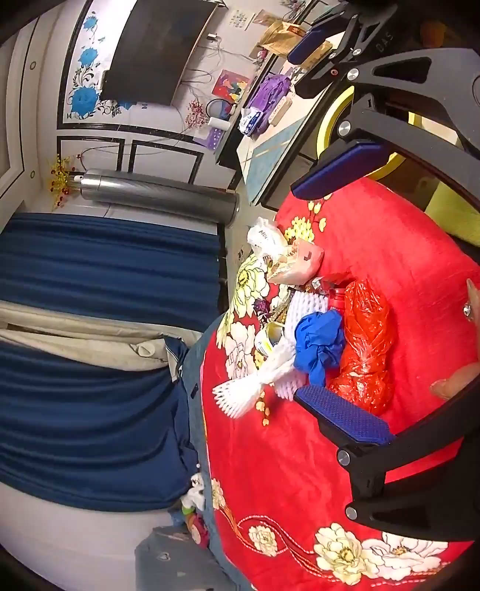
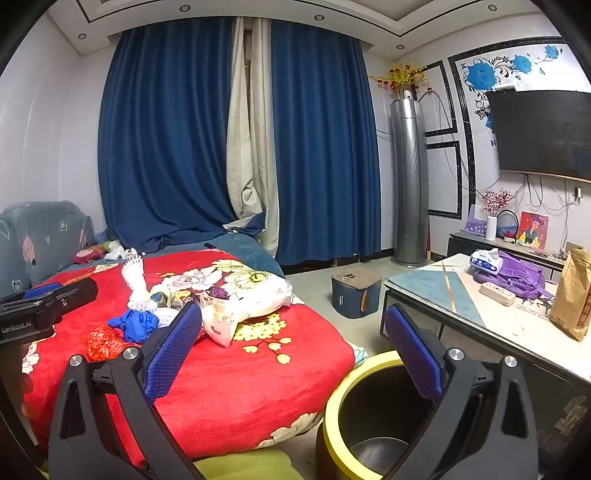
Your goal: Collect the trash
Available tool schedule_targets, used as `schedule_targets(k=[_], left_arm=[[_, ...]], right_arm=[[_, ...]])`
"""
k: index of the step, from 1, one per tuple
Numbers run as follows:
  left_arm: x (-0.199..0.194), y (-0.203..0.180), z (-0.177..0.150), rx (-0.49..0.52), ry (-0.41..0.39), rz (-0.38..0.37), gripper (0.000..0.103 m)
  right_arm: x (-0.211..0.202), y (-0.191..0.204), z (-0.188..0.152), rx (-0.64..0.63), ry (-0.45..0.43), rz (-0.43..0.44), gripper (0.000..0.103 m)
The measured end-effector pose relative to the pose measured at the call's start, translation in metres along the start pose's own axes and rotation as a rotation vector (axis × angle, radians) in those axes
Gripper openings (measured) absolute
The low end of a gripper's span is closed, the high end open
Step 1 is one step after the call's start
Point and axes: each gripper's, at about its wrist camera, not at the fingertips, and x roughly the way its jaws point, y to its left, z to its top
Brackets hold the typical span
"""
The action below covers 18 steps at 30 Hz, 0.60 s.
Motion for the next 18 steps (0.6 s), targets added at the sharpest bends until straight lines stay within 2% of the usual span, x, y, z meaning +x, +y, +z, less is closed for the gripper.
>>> schedule_targets(k=[18], left_arm=[[0.004, 0.0062, 0.0002, 0.016, -0.017, -0.006, 0.092]], right_arm=[[0.0, 0.0007, 0.0002, -0.003, 0.001, -0.001, 0.097]])
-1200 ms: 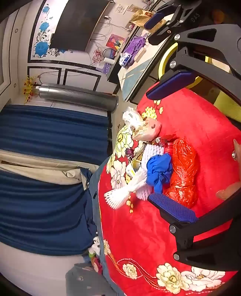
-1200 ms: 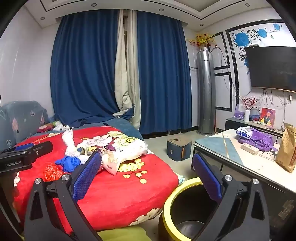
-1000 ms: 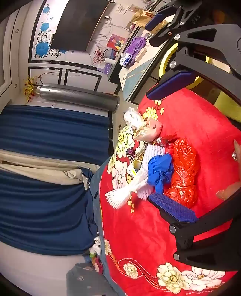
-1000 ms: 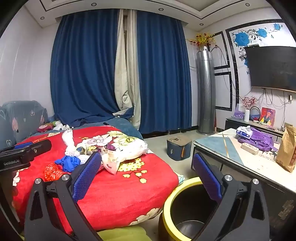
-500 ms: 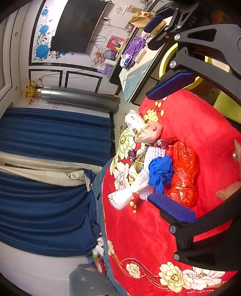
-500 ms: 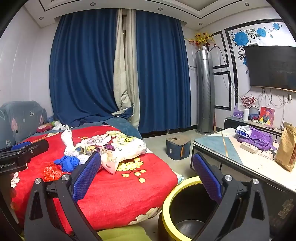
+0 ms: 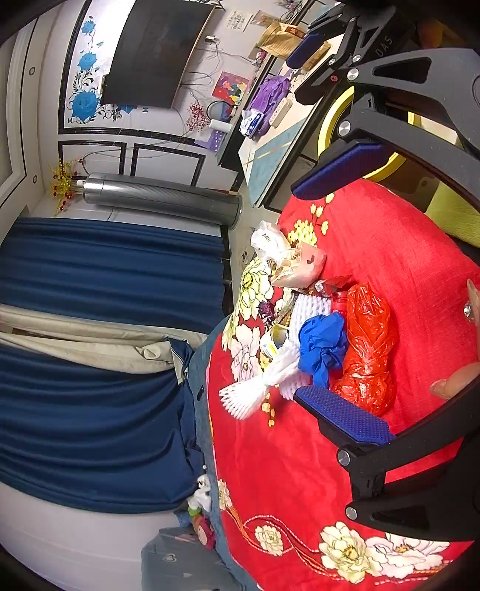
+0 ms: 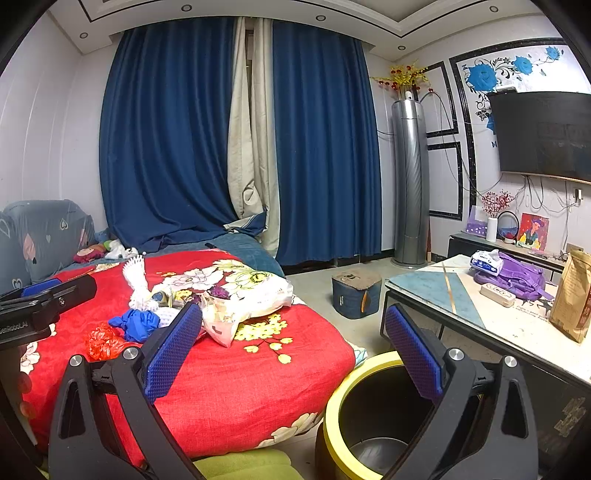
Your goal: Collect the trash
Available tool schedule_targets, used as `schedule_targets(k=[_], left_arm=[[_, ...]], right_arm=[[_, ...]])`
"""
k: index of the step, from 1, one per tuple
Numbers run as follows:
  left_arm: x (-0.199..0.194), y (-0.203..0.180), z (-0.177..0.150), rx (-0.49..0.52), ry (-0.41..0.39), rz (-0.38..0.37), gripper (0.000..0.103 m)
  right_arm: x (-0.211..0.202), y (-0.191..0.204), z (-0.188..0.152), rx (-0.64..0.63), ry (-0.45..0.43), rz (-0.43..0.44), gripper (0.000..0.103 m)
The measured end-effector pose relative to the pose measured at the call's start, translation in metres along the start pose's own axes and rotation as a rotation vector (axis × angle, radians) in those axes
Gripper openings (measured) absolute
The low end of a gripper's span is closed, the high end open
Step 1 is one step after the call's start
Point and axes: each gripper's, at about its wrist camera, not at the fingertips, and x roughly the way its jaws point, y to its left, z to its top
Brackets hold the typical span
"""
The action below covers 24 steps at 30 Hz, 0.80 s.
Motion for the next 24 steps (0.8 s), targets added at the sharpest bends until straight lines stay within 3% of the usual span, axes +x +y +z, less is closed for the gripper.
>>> schedule_targets(k=[24], left_arm=[[-0.0028, -0.0014, 0.0001, 0.0, -0.005, 0.001, 0.092]], right_arm=[[-0.0002, -0.0001, 0.0, 0.001, 0.004, 0.002, 0.097]])
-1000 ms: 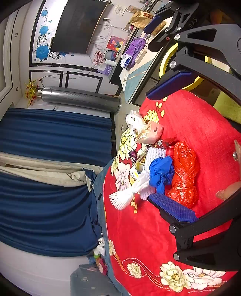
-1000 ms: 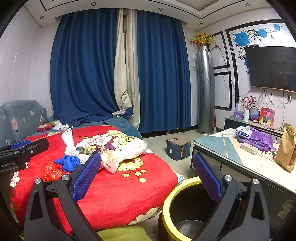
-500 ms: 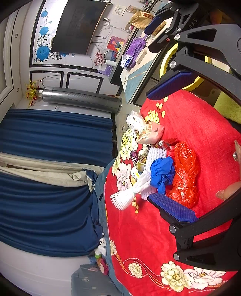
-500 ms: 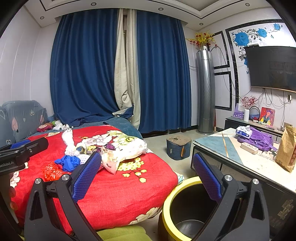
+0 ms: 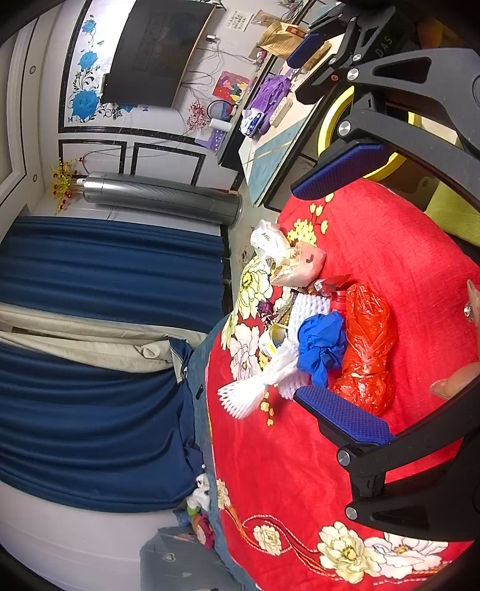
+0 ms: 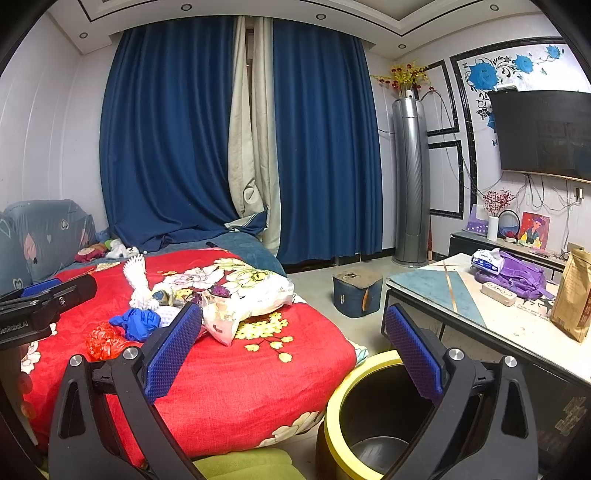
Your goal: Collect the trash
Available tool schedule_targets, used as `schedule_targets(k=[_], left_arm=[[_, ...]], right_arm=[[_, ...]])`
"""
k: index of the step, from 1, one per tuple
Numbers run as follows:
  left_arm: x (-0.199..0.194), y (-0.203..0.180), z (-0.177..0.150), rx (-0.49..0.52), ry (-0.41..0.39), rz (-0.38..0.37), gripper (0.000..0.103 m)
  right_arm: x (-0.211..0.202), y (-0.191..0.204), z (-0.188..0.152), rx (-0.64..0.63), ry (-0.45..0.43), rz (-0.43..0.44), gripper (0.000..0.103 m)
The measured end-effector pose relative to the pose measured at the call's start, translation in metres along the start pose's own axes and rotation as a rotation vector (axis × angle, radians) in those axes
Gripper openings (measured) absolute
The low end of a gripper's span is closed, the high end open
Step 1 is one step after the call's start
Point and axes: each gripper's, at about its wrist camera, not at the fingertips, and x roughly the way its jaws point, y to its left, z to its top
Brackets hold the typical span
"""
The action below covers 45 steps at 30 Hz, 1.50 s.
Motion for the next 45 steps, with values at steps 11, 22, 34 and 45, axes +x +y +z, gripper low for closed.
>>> schedule_targets(k=[11, 22, 34, 45], left_arm=[[-0.002, 0.0, 0.003, -0.005, -0.001, 0.0, 0.092], [-0.002, 0.02, 0.006, -0.067, -0.005, 0.023, 0.092], [-0.001, 0.066, 0.023, -0.144, -0.035, 0.108, 0.092], [0.005, 0.113, 0.035, -0.204, -0.037, 0.204, 0.092]], right_arm=[[0.0, 0.001, -0.003, -0.004, 0.001, 0.002, 0.097], [0.002, 0.01, 0.002, -0.027, 0.021, 0.067, 0.097], [0.024, 0.061, 0.01, -0.13, 0.055, 0.229, 0.097], [0.07, 0.11, 0.031, -0.166, 0.089, 0.324, 0.097]])
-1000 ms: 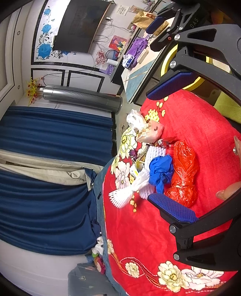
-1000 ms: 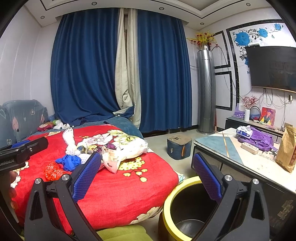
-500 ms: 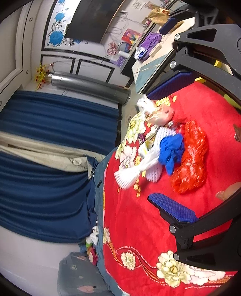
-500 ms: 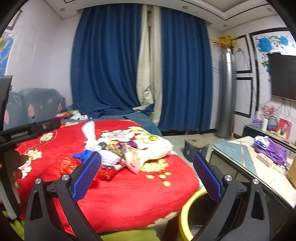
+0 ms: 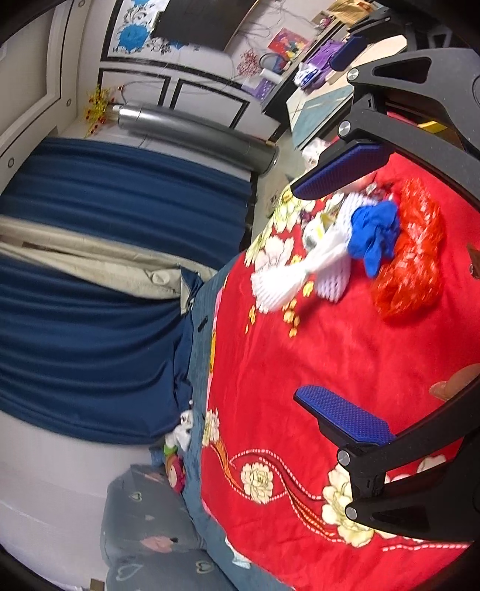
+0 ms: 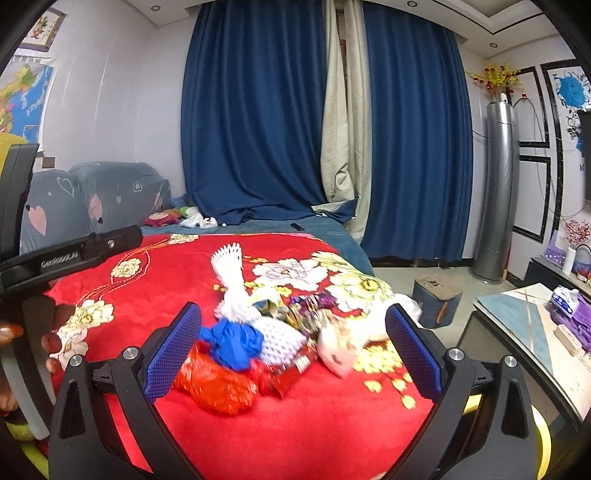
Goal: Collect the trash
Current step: 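Reach the right tool to the knotted clear plastic bag and close on it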
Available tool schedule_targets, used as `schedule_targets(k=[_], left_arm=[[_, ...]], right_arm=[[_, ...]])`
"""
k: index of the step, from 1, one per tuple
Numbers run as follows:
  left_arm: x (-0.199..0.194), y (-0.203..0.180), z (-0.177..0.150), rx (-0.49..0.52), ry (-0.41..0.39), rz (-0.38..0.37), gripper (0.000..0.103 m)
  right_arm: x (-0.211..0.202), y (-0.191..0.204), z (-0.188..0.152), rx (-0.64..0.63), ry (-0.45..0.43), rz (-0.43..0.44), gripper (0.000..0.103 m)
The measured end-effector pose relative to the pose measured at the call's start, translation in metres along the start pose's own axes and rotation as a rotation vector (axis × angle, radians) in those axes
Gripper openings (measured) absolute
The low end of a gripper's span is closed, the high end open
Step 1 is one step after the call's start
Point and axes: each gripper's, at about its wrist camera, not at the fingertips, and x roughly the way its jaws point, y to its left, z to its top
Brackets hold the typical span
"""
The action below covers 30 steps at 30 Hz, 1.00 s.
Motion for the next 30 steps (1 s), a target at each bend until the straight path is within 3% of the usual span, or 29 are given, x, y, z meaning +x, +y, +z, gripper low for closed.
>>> schedule_targets(k=[3, 14, 18, 25, 30], left_arm=[[0.008, 0.012, 0.005, -0.016, 0.019, 0.011, 0.092], [0.053, 0.024, 0.034, -0.056, 0.059, -0.081, 0.092], [0.088, 0.021, 0.035, -0.07, 0.141, -0.098, 0.092], [0.152, 0.013, 0.028, -0.138, 0.344, -0.191, 0.092], [0.177, 0.008, 0.021, -0.163, 0.401, -0.209, 0.092]], right_arm=[[0.018, -0.002, 0.007, 0.013, 0.021, 0.009, 0.097], [0.084, -0.04, 0.006, 0.124, 0.145, -0.062, 0.097], [0.103, -0.056, -0.006, 0.177, 0.204, -0.093, 0.097], [0.123, -0.066, -0.029, 0.204, 0.268, -0.107, 0.097], [0.133, -0.073, -0.043, 0.254, 0.302, -0.103, 0.097]])
